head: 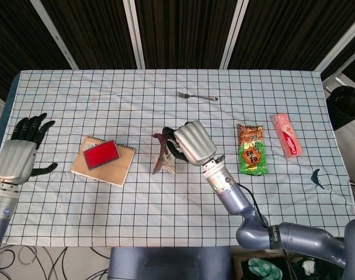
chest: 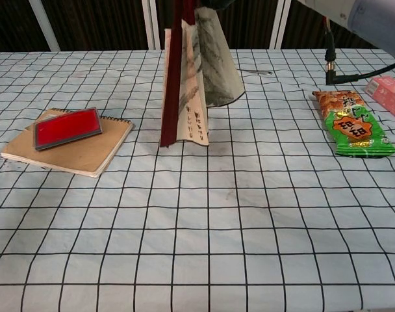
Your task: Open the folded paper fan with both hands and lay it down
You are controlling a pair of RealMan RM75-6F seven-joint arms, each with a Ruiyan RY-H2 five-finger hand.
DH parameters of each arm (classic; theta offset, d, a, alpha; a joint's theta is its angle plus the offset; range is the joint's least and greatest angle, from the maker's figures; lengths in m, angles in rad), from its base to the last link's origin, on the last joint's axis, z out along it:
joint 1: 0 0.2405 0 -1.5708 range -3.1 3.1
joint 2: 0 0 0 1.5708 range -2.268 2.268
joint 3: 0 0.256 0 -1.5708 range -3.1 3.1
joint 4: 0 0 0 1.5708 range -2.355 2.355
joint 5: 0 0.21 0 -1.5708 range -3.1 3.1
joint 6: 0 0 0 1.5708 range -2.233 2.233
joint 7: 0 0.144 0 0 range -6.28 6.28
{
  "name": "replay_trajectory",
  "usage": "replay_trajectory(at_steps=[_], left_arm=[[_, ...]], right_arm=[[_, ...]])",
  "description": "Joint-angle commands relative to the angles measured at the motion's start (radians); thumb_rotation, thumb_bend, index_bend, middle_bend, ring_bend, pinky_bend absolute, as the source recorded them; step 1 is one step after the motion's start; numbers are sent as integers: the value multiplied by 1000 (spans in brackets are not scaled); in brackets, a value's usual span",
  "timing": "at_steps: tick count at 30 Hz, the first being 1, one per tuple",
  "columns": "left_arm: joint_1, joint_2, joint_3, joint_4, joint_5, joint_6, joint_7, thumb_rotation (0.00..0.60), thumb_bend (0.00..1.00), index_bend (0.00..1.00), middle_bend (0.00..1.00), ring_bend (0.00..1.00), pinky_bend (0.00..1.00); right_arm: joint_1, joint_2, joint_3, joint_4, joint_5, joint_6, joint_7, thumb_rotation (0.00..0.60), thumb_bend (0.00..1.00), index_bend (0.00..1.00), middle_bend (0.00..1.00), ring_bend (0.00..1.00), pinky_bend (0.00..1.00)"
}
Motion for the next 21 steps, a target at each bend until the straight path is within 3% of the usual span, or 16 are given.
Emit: replay_trajectory(at_steps=[1,9,21], left_arm=[[-50,-57,-21,14,-33,-39,37,600,64,144,0,0,0],[-115,-195,-18,59,-71,-66,97,600,78,207,0,0,0],[-176,-400,-34,141,-98,-40,95,600,163,333,4,0,0]], right_arm=[[42,-19,54,-32,92,19,-55,600,803,797,835,862,722],[131,-70,142,-62,306,105,-200,600,824,803,835,862,722],[230,-130,185,-94,430,232,-306,600,851,807,835,862,730]])
